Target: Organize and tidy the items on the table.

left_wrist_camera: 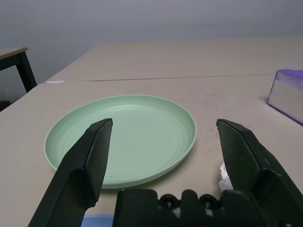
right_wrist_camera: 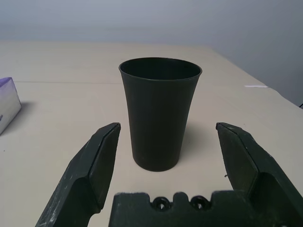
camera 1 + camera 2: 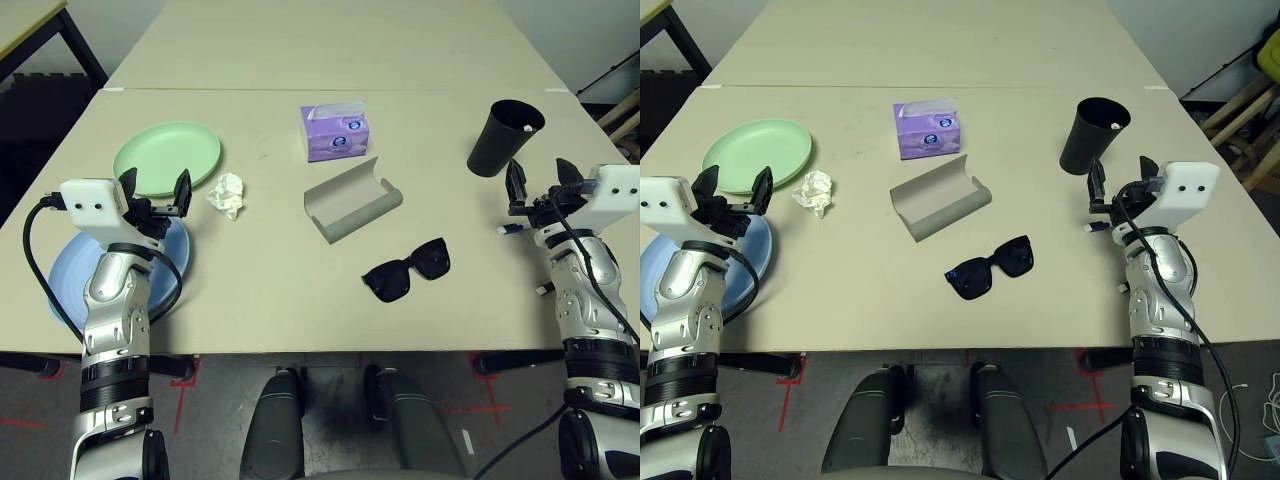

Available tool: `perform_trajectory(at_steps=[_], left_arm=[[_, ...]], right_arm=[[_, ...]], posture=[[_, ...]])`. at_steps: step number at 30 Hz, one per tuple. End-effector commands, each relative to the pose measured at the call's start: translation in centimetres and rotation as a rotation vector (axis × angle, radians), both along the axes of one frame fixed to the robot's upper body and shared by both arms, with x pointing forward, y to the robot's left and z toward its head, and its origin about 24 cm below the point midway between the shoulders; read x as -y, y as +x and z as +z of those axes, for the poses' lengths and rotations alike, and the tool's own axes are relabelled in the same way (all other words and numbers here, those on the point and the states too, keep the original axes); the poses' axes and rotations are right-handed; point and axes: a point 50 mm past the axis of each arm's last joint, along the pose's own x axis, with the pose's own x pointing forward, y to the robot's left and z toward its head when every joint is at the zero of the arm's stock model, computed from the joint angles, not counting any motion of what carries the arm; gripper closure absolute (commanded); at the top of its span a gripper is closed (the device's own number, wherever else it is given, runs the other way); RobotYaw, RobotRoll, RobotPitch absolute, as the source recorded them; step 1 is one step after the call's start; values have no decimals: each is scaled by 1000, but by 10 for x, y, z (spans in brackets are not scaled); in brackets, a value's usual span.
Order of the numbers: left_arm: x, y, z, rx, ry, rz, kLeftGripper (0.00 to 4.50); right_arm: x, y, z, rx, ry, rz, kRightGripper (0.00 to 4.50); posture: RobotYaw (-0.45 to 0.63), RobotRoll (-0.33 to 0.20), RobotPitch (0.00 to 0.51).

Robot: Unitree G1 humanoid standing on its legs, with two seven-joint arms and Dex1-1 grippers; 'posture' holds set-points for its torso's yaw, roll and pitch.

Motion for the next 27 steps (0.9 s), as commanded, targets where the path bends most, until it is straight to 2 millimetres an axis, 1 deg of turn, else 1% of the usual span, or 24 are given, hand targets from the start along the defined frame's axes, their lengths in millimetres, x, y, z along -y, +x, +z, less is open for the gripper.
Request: perform_trajectory(at_steps=[1,7,13,17,19,23,27], left_arm=[[0,2,-6,-20,-13,-3,0],[1,4,-4,-12,-12,-4,0],[4,6,-3,-10,-15,-14,0],[4,9,-2,-12,-13,-23,0],[4,9,-2,-13,-12,-24,0],[3,8,-1,-11,-9,-24,0],[4,6,-1,-11,-5,-26,0]], right_arm=[[0,0,-4,-11,20,4,51],[-1,1,-3,-12,20,11,51],[3,-1,-2,-11,11,11,51],[1,-2,5,-1,-24,62,51],[-4,-3,7,4,-56,129,51],[-18,-8,12,33,-82,326,51],[-37,-15,17,42,-183,584,51]], posture=[[140,0,147],[137,0,151],[128,0,156],[123,0,166],[130,0,159],[138,0,164],[144,0,169]])
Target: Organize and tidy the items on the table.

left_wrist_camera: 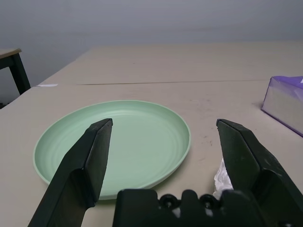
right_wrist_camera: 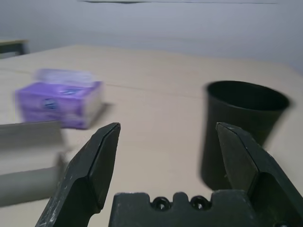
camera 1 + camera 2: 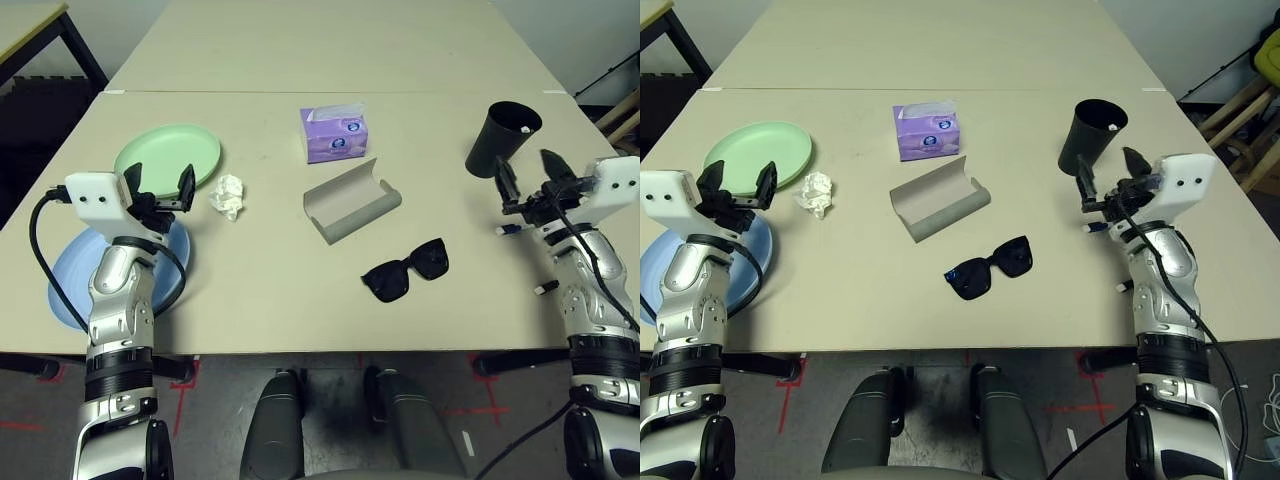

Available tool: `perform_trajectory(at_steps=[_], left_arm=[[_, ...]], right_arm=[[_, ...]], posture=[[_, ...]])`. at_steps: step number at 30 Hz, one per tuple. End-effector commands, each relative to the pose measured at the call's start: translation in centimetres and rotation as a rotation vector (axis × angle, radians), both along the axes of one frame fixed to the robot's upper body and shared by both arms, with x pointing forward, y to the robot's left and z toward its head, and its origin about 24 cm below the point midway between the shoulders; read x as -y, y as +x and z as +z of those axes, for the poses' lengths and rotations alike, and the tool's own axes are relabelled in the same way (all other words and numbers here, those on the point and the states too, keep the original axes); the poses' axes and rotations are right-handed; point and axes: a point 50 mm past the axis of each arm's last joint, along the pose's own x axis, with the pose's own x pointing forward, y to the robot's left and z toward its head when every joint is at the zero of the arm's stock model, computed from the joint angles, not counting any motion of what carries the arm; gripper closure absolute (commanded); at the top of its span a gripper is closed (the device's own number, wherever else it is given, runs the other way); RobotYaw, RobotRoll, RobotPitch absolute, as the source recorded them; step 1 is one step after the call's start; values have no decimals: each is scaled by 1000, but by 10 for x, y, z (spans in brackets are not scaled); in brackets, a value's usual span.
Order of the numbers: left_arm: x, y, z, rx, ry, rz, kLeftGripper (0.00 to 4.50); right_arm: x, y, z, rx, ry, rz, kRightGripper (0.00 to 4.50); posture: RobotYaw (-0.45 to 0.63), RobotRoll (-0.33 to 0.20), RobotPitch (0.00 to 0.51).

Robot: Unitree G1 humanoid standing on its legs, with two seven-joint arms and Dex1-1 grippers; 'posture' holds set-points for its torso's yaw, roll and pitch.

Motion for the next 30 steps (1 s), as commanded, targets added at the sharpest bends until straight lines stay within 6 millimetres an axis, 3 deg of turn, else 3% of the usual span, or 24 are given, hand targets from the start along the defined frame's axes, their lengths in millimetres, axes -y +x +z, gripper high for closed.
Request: perform_trajectory(at_steps=[1,6,13,21,30], left_arm=[[1,-2,-3,-17,7,-7,0],[2,-2,-3,-21,12,-14,0],[6,1,-1,-19,16,-30,0],[7,3,-3,-66,54,-106,0],[-14,-4,11,-290,151,-326,0]], right_arm=[[-16,-9,4,-2,-96,243,51],[-40,-22,3,-55,-279,581,51],[-52,-30,2,-70,-412,808,51],[-57,-28,-1,-40,-453,856,51],[-61,-25,-3,-28,-449,874,51]], posture=[[148,0,172],[153,0,175],[178,0,173],[189,0,172],[209,0,171]])
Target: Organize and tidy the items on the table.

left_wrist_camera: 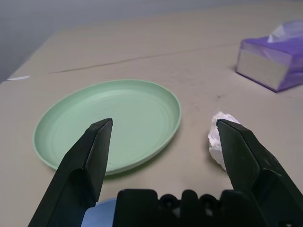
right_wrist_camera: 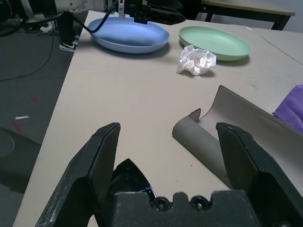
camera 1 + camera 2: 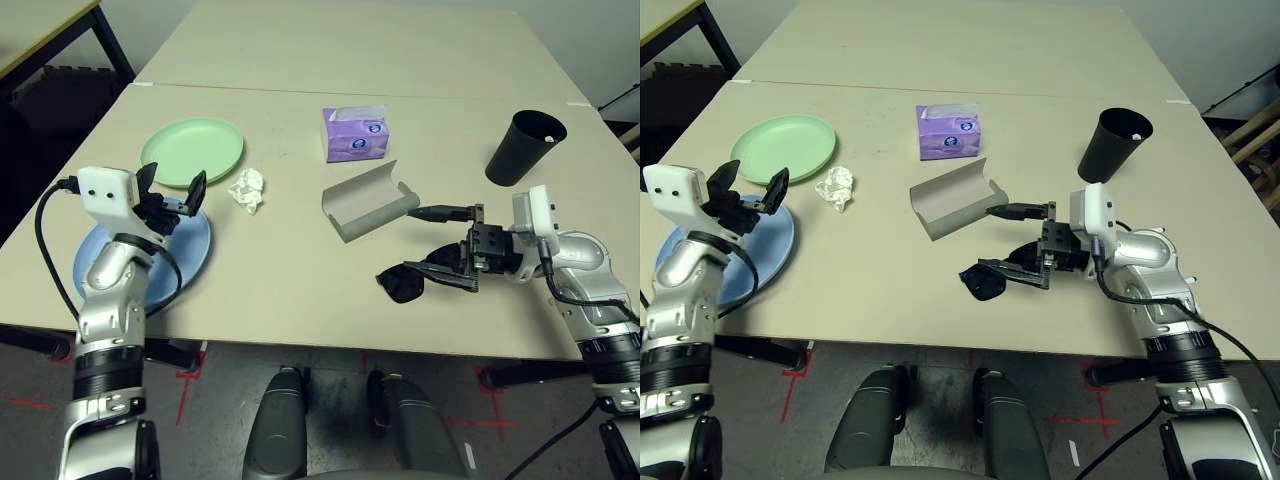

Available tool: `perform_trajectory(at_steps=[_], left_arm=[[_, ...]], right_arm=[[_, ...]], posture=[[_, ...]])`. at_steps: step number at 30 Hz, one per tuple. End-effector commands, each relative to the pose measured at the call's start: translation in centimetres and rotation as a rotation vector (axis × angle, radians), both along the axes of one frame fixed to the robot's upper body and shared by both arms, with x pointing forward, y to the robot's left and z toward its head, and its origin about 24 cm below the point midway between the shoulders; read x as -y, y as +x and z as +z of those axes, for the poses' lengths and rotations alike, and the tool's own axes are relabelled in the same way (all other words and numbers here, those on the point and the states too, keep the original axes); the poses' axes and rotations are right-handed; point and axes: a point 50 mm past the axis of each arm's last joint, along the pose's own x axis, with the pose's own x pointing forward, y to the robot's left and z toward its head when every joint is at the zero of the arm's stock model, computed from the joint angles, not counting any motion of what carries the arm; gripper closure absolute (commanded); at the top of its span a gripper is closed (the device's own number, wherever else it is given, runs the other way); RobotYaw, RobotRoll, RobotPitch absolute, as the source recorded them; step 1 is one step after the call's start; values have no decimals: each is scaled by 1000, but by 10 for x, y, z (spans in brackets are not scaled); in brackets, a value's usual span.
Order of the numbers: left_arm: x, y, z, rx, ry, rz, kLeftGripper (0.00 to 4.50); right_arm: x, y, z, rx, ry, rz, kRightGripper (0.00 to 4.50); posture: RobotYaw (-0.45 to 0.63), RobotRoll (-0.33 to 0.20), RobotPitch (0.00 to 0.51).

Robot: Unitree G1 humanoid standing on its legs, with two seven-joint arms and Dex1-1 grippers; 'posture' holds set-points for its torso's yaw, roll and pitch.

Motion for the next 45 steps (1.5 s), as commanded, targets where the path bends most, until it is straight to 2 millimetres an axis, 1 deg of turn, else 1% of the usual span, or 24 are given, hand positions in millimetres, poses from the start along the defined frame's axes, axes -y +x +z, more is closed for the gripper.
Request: perform_trajectory(at_steps=[1,4,7,9,11,12,14,18,25,33,36,42,45], left_arm=[[-7,-3,1,-132,10,-61,0],[-20,-5,8,-219,22,-30,0],[-42,-9,17,-294,7,68,0],[-53,-13,21,-324,-11,111,0],[-69,-20,23,-346,-43,187,0],[-76,-25,23,-360,-58,216,0],[-83,-31,23,-383,-83,249,0],[-102,-53,13,-475,-143,348,0],[-110,-64,6,-529,-163,408,0],[-108,-64,0,-549,-188,406,0],[-107,-64,-3,-562,-192,407,617],[-105,-66,-11,-609,-206,396,2888],[-105,-68,-16,-635,-202,394,4170]], right_arm=[[-2,1,0,8,-5,16,51],[-3,1,0,8,-4,20,51],[-3,1,0,7,-4,24,51],[-4,1,0,8,-5,25,51],[-5,1,0,7,-3,26,51],[-5,1,-1,7,-3,27,51],[-6,1,-1,6,-2,29,51],[-7,-1,-2,2,3,31,51],[-9,-1,-2,1,6,34,51],[-10,-1,0,5,7,33,51],[-10,-1,0,7,7,32,0],[-12,-1,3,14,11,30,0],[-12,-1,4,18,13,28,0]], posture=[[213,0,173],[217,0,175],[220,0,177],[220,0,177],[222,0,177],[223,0,178],[223,0,179],[225,0,181],[227,0,184],[222,0,186],[220,0,185],[214,0,186],[212,0,186]])
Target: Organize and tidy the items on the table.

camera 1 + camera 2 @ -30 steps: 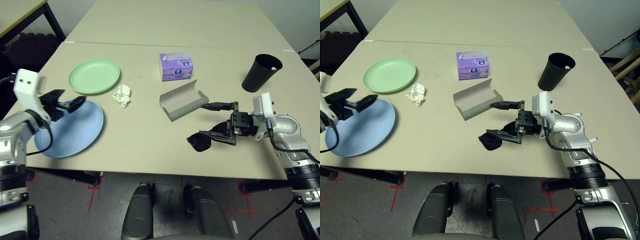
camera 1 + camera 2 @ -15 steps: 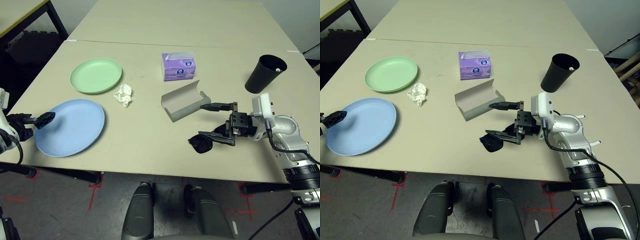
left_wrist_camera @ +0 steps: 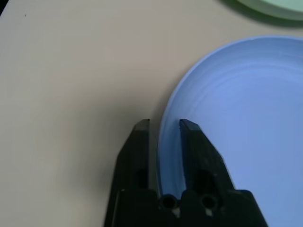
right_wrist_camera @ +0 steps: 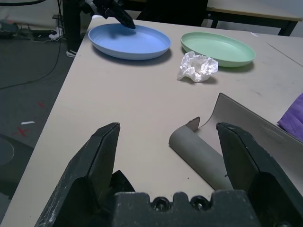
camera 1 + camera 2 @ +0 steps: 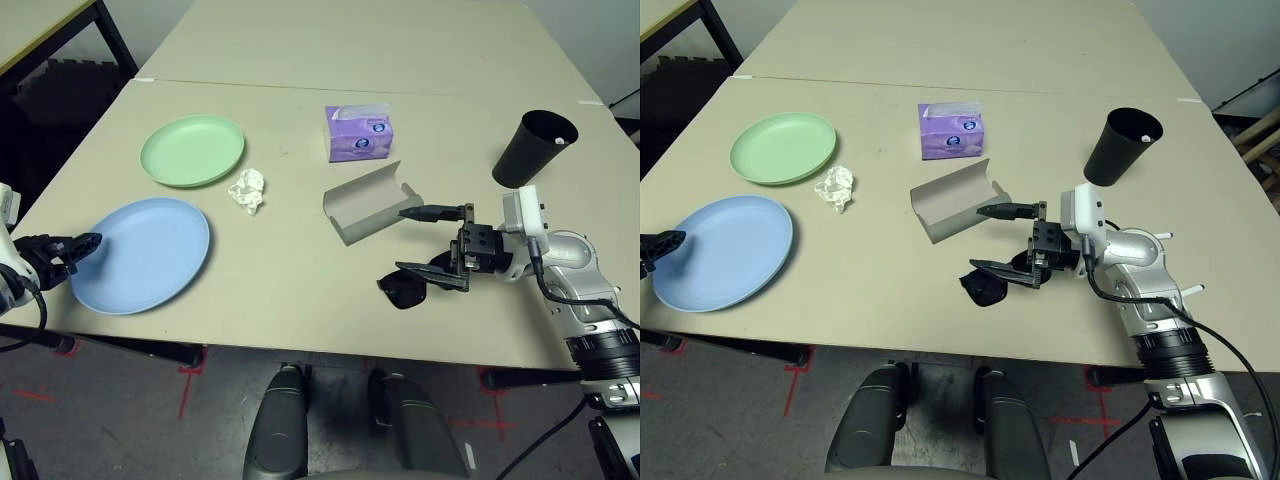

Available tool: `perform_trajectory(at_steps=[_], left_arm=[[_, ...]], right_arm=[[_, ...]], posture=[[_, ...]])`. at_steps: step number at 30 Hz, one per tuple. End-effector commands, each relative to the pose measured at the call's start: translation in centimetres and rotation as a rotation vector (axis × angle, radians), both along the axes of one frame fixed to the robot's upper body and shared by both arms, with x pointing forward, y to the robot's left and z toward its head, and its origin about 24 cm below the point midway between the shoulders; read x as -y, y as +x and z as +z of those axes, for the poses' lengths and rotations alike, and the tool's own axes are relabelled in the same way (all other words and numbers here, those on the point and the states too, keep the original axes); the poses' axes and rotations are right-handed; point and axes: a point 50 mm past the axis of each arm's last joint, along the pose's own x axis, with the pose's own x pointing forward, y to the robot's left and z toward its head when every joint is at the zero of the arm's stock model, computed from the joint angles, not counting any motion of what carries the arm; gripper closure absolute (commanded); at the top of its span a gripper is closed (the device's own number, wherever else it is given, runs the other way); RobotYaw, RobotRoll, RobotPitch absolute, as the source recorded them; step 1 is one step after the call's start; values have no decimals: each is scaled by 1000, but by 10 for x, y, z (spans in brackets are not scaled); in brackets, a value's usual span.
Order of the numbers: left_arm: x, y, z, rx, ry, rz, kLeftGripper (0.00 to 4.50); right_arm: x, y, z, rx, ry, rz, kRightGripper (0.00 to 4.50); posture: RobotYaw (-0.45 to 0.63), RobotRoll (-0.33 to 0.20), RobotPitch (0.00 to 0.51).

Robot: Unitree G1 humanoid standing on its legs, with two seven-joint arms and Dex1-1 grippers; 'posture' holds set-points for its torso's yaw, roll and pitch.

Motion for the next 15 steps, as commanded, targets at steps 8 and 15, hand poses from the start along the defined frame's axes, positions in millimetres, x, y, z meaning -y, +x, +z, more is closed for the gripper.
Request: perform_trajectory(at_steps=[8,15], left_arm=[[2,-6,-16,-70,-65,-10,4479],[2,-7,-10,-41,-171,-16,4479]], right_arm=[[-6,-3,4,13,-4,14,0],[-5,-2,3,11,-9,8,0]], posture=[[210,0,184],[210,0,185]])
